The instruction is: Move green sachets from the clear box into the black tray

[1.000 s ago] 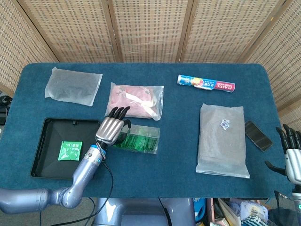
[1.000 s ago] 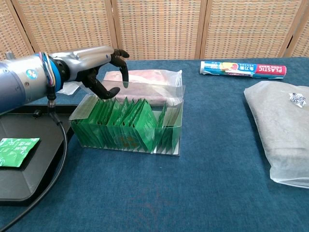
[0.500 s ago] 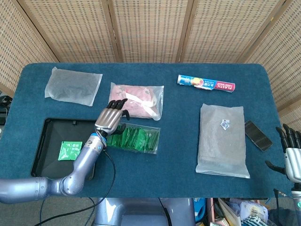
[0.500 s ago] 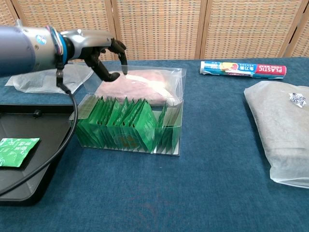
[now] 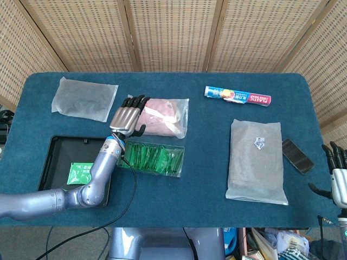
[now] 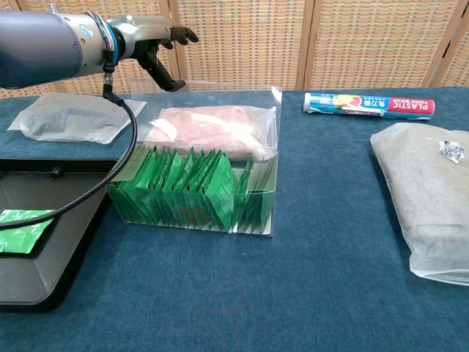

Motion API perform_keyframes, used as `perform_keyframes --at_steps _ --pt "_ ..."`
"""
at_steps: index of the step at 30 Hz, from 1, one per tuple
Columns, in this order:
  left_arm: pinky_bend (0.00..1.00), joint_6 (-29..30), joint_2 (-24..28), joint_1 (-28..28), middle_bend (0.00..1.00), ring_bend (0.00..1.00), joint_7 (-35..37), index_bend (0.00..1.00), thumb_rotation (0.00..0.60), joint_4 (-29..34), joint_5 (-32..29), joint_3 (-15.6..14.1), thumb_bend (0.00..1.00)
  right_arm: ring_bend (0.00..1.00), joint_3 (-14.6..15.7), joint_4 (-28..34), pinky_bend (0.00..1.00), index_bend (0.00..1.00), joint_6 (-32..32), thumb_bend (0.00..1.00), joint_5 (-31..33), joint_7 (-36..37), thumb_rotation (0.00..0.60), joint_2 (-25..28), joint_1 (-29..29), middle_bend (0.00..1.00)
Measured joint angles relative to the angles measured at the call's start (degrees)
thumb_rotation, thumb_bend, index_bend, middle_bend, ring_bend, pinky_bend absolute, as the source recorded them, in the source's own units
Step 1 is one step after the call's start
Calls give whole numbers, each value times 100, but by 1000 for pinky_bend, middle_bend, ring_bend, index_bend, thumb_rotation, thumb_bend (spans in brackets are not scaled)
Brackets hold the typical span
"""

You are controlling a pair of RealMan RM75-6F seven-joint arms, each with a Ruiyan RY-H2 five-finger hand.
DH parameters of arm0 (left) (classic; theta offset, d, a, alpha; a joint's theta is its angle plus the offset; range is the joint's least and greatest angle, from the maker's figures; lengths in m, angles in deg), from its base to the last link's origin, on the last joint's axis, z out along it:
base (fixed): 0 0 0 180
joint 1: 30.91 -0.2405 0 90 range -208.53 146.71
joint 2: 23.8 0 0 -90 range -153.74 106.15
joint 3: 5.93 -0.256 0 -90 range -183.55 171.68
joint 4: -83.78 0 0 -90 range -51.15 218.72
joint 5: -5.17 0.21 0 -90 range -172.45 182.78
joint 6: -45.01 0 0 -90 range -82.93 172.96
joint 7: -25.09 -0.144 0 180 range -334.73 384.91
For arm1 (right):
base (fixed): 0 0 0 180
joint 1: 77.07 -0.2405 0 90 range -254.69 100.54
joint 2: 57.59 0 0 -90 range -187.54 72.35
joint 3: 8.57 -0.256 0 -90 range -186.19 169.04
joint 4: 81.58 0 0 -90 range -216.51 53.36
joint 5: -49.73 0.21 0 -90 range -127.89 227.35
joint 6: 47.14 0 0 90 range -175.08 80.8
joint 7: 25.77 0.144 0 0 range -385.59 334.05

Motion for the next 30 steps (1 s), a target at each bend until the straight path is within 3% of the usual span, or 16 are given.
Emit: perform_keyframes --at_steps 9,19,24,30 --pt "0 -531 -356 315 0 0 119 0 600 -1054 73 -281 443 0 -39 -129 0 0 8 0 48 22 600 -62 -13 0" --pt "0 -680 39 167 0 0 583 7 600 -652 807 -405 441 0 -35 -193 0 0 -48 0 81 -79 600 -121 -40 0" --pt "0 -722 478 -78 0 0 965 206 600 -147 1556 -520 442 0 -31 -182 0 0 -57 0 80 -128 600 -133 -49 0" --pt "0 -852 1113 -366 0 0 1254 377 600 534 2688 -886 442 0 -40 -141 0 0 -64 0 91 -147 600 -129 -57 0"
